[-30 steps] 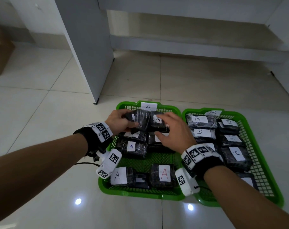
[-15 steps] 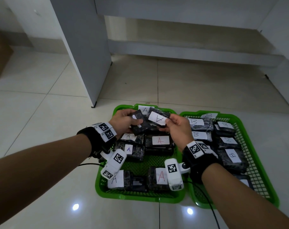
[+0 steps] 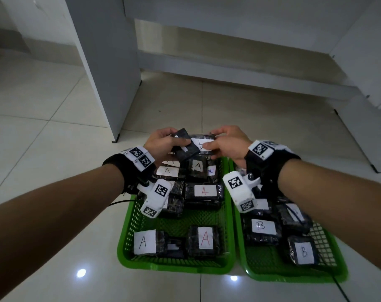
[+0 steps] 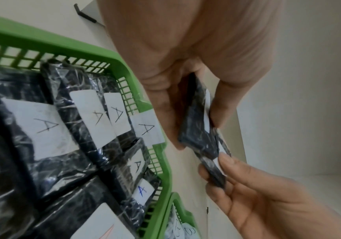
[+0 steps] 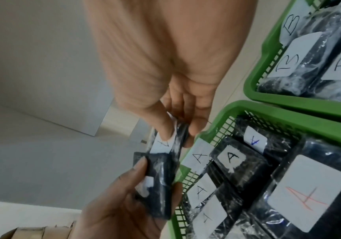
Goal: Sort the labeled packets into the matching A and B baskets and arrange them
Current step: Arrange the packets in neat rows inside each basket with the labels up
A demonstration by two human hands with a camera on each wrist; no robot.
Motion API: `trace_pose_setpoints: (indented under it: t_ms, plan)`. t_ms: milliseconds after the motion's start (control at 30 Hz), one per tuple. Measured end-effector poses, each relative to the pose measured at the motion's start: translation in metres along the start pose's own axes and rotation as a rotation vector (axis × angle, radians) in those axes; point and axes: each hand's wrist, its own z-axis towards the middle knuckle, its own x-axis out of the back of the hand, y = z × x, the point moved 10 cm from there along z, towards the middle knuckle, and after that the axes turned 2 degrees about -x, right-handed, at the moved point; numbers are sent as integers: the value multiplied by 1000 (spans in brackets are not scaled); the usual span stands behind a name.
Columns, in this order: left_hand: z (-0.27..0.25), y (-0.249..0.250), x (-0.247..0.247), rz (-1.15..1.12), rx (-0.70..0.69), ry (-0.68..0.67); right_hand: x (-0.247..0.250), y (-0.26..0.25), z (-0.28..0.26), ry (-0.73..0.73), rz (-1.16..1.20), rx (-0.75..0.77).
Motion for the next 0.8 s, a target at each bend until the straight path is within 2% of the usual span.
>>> trace_pose_setpoints:
  t_ms: [133, 200, 267, 367, 500, 567, 633, 733, 800]
  plan:
    - [-6, 3, -4, 86, 52, -96, 11, 4, 6, 99, 85, 16]
    - [-10, 4, -8, 124, 63, -115, 14, 22, 6, 177, 256, 14]
    - [-10, 6, -12, 204, 60, -115, 7, 40, 8, 186, 380, 1]
    - [-9, 7, -22, 351, 49, -146, -11, 56, 10, 90, 336, -42]
    - [-11, 3, -37, 377, 26, -253, -33, 45, 14, -165, 376, -131]
    - [-9, 2, -38, 348, 53, -287, -26, 34, 20, -173, 359, -134]
    - [0, 3, -27, 330, 75, -239, -11, 26, 27, -120, 256, -108]
    - [20, 6, 12, 282, 47, -19, 17, 18, 38, 65, -232, 30]
    - [28, -4, 31, 251, 74, 71, 17, 19, 44, 106, -403, 110]
